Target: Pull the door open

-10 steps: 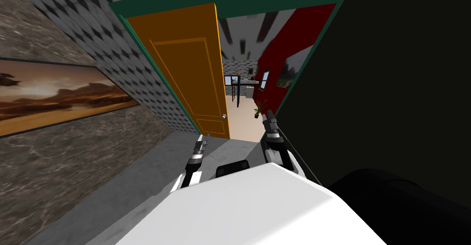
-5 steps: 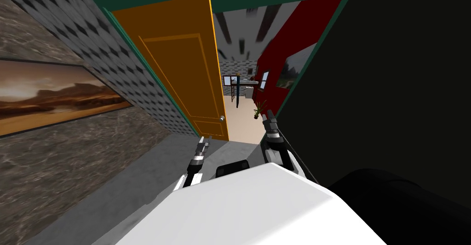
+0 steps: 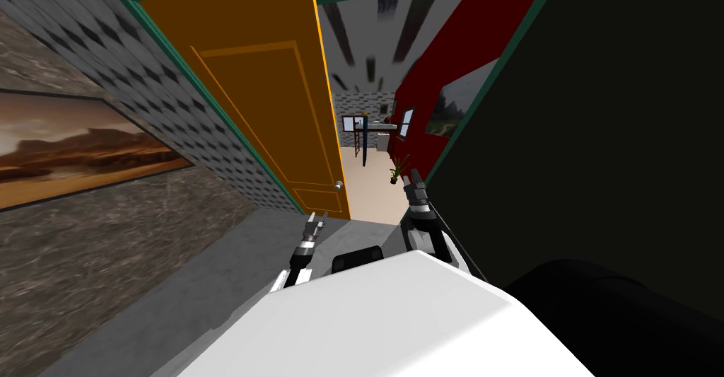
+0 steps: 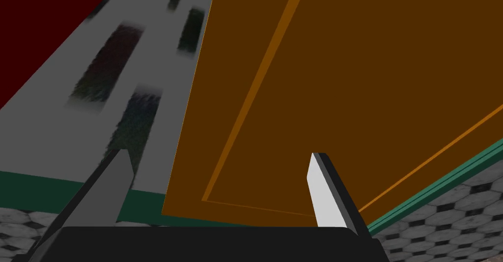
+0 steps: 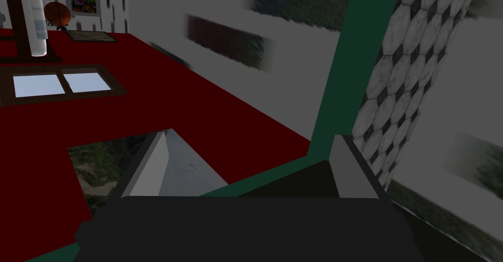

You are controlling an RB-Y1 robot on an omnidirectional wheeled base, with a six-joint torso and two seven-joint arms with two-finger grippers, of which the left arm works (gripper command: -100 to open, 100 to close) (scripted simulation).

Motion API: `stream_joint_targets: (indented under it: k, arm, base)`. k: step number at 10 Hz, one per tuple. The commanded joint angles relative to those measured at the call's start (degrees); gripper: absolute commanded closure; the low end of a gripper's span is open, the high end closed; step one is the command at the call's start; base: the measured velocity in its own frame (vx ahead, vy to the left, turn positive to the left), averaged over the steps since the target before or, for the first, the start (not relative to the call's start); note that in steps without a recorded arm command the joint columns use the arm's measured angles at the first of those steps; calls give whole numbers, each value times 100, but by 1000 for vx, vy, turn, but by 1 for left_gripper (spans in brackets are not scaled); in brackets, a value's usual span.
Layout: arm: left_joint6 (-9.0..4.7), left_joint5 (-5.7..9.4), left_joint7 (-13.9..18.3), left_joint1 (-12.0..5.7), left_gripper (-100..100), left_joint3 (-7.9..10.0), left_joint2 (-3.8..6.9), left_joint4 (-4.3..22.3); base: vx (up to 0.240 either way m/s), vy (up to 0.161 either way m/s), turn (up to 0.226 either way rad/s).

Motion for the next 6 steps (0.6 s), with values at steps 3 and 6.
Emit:
stream_joint_targets:
  k: [3, 6]
  arm:
    - [-106, -120, -389, -123, -100, 4, 18, 496]
    - [-167, -220, -689, -202, -100, -3, 25, 844]
  base:
    - [116, -46, -8]
    - [138, -36, -7]
